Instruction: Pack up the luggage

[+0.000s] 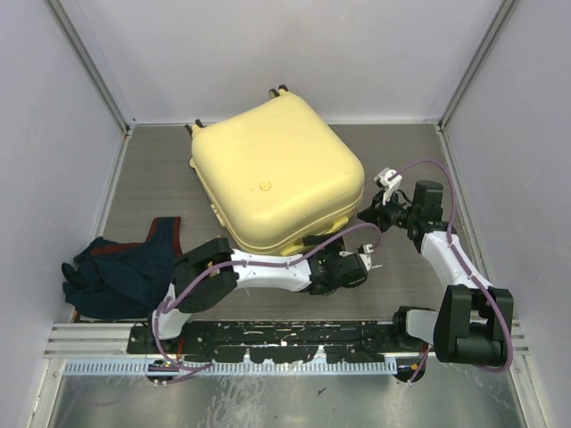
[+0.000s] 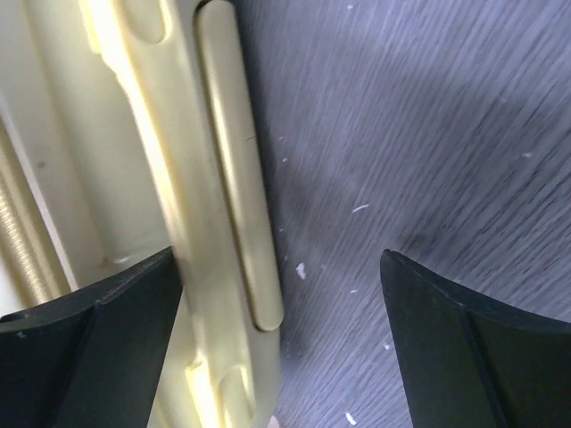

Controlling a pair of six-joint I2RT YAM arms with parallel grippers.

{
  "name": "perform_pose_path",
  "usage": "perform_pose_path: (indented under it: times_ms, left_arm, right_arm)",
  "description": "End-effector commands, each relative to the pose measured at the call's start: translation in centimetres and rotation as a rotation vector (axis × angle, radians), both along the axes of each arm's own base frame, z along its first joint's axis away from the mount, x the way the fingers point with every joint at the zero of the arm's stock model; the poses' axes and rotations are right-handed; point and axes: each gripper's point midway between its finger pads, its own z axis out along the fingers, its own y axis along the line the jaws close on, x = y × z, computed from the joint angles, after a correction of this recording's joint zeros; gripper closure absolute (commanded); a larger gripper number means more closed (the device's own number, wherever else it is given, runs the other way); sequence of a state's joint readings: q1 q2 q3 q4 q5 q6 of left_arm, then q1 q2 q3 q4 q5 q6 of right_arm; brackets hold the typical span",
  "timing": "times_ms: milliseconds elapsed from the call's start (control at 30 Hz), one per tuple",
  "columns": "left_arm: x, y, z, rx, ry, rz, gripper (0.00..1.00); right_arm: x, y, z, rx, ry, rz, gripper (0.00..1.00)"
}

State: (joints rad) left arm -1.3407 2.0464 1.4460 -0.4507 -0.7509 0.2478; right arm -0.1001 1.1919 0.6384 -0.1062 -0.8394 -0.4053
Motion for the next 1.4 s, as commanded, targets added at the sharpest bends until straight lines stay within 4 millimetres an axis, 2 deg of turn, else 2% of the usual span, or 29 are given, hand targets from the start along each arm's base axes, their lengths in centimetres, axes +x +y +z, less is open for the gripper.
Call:
perform_pose_path:
  times_ms: [0,167,267,300,500,600,633,900,1167,1367]
  left_arm:
    - [1.3,-0.3,-0.4,-0.023,-0.027,0.020,0.08]
    - [1.7,0.6,-2.0,0.018,-0.061,-0.006,0.11]
    - [0.9,1.0,-2.7,0.012,-0.002,-0.004,0.23]
    - [0.6,1.0,-2.5,-0.009,0.025,-0.001,0.29]
    - [-0.6,2.3,-2.5,-0.041,0.139,-0.005,0.80]
    - [-1.1,3.5,-3.2,-0.007,0.168,-0.037,0.97]
    - [-1.3,4.0,-3.6,0.013,0.175,-0.046,1.00]
    - [-3.4,6.7,-5.4,0.088,0.253,-0.172,1.00]
    - [-6.4,9.2,-7.4,0.200,0.324,-0.416,1.00]
    - [-7.1,11.1,-8.5,0.295,0.316,-0.559,1.00]
  right_arm:
    - [0.0,-0.1,0.5,0.008,0.003,0.016,1.00]
    - [-0.1,-0.2,0.5,0.008,0.002,0.015,1.00]
    - [-0.1,-0.2,0.5,0.006,-0.002,0.015,1.00]
    - [0.0,-0.3,0.6,0.004,-0.007,0.014,1.00]
    - [0.5,-1.2,0.9,-0.042,-0.052,0.009,1.00]
    - [0.7,-2.0,0.8,-0.068,-0.070,0.002,1.00]
    - [0.7,-2.3,0.7,-0.077,-0.074,0.000,1.00]
    - [0.3,-5.0,0.7,-0.126,-0.100,-0.022,1.00]
    - [-0.5,-7.8,1.6,-0.163,-0.134,-0.018,1.00]
    - [0.2,-9.9,1.7,-0.173,-0.141,-0.025,1.00]
